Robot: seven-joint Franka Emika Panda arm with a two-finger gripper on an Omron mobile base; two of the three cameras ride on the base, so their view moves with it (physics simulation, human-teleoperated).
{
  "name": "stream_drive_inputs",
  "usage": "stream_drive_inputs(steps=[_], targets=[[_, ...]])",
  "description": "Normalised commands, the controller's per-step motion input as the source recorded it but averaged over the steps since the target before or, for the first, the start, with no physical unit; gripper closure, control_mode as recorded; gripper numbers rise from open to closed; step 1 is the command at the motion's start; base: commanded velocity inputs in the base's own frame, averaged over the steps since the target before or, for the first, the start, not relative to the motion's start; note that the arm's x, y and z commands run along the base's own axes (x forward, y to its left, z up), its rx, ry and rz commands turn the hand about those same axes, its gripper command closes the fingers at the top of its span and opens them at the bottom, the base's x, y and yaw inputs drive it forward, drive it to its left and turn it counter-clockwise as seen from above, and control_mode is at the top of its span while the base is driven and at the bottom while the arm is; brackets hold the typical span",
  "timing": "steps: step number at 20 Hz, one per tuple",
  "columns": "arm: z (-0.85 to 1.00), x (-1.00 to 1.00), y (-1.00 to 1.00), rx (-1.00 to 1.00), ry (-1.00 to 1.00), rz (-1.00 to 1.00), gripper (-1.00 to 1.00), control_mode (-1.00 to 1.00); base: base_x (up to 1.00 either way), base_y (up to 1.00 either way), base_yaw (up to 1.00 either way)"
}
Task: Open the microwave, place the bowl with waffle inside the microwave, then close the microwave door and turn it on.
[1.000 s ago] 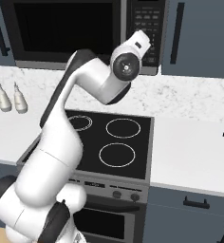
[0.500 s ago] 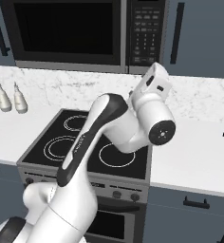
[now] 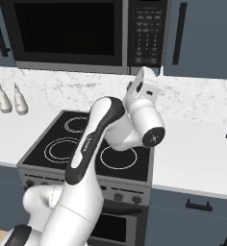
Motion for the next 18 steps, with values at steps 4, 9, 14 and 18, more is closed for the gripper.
stream_drive_inputs(steps=[4,9,14,18], targets=[[0.00,0.53,-0.05,-0.08,0.00,0.06,1.00,-1.00,0.00,0.00,0.00],[0.14,0.59,-0.03,-0.16,0.00,-0.04,1.00,-1.00,0.00,0.00,0.00],[0.12,0.61,0.00,-0.13,-0.03,-0.18,1.00,-1.00,0.00,0.00,0.00],[0.25,0.29,0.00,-0.08,-0.07,-0.17,1.00,-1.00,0.00,0.00,0.00]])
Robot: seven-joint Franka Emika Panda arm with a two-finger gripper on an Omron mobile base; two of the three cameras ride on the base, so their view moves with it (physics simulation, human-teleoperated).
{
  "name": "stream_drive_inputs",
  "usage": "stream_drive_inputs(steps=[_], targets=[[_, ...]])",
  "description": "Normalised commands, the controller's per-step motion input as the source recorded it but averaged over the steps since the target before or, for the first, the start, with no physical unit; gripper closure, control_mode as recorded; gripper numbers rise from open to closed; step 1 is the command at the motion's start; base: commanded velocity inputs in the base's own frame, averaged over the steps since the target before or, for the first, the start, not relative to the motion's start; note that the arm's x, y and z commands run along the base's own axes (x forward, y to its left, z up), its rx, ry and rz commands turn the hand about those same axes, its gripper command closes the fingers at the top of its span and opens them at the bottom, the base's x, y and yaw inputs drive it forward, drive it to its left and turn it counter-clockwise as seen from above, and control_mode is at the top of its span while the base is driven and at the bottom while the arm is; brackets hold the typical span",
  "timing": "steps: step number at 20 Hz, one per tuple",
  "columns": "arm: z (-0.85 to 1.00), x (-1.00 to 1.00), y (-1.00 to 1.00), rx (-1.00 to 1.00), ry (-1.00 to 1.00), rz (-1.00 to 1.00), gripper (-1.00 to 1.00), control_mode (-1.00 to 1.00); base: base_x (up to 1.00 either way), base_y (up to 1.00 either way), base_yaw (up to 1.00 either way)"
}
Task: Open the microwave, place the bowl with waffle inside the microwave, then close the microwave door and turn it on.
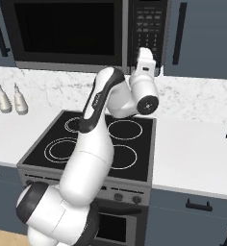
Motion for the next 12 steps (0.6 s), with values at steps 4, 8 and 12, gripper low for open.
stream_drive_inputs(steps=[4,8,12], targets=[[0.23,0.32,0.00,-0.03,-0.02,-0.11,1.00,-1.00,0.00,0.00,0.00],[0.06,0.31,0.00,0.00,0.00,-0.06,1.00,-1.00,0.00,0.00,0.00],[0.00,0.27,0.00,0.00,0.00,-0.02,1.00,-1.00,0.00,0.00,0.00]])
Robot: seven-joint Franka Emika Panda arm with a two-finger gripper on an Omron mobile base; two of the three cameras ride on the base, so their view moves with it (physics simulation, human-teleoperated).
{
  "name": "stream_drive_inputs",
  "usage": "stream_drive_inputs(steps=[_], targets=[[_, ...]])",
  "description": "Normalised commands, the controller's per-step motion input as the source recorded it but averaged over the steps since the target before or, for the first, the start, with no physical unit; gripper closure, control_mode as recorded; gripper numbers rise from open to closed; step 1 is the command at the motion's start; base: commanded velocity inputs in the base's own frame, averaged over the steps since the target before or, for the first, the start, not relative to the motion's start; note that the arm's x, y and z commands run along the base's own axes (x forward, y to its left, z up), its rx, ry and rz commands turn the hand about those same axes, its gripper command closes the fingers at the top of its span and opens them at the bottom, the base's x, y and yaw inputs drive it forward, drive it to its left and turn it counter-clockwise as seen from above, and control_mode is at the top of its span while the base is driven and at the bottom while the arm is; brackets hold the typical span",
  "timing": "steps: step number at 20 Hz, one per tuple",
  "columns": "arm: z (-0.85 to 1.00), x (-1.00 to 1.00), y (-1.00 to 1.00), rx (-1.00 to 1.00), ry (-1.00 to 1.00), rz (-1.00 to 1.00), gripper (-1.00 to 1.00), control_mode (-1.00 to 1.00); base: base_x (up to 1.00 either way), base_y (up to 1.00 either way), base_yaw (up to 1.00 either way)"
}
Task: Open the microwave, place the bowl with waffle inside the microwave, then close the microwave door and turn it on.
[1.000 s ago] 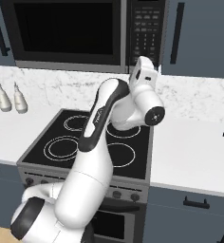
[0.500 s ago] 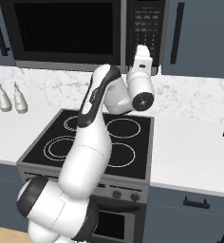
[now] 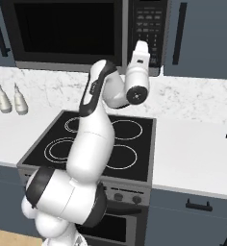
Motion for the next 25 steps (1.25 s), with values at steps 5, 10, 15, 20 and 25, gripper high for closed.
stream_drive_inputs(steps=[5,10,15,20,25], targets=[[0.00,0.29,-0.05,0.00,0.00,0.00,1.00,-1.00,0.00,0.00,0.00],[0.00,0.35,-0.16,0.00,0.00,0.00,1.00,-1.00,0.00,0.00,0.00],[0.00,0.31,-0.29,0.00,-0.01,0.00,1.00,-1.00,0.00,0.00,0.00],[0.00,0.11,-0.29,0.00,-0.06,0.00,1.00,-1.00,0.00,0.00,0.00],[-0.19,-0.84,-0.49,0.00,-0.17,0.02,1.00,-1.00,0.00,0.00,0.00]])
